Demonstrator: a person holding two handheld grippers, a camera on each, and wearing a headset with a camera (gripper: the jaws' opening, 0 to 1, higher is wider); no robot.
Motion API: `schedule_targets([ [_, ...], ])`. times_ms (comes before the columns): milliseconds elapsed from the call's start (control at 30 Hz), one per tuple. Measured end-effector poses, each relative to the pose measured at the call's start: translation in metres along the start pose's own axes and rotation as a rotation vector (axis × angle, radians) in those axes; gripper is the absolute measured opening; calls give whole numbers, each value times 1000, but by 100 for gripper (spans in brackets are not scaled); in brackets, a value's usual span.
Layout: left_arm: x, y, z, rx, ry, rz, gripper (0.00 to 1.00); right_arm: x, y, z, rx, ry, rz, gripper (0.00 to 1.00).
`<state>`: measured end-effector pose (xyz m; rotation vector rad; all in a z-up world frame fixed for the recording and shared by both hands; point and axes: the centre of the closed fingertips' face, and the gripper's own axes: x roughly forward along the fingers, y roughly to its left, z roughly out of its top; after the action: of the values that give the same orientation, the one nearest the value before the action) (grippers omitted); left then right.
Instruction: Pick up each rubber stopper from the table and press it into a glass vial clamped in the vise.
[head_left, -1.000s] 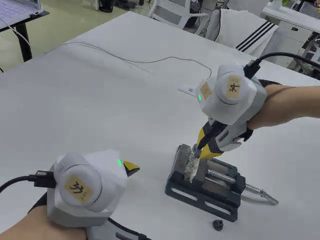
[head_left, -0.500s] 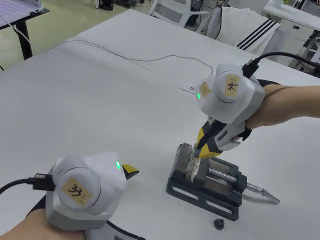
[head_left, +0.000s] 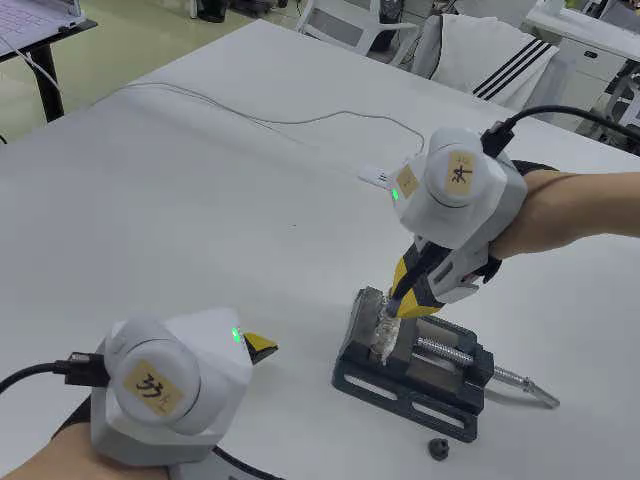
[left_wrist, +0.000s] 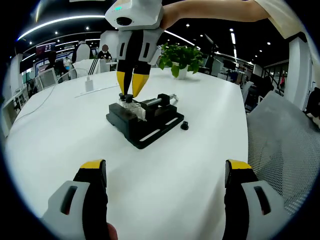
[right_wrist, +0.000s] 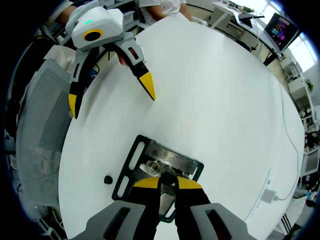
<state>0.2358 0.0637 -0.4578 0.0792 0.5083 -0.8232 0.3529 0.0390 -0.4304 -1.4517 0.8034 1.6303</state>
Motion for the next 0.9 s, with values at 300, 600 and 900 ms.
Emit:
schedule_targets([
  [300,0,0,-1,-10,-4,0,98,0,-1,1,28,33,11,5],
  [600,2,-2,0,-9,-5,-4,98,1,-2,1,145,36,21,4],
  [900,3,-2,1,-13,-10,-8,98,3,-4,1,273,45,23,4],
])
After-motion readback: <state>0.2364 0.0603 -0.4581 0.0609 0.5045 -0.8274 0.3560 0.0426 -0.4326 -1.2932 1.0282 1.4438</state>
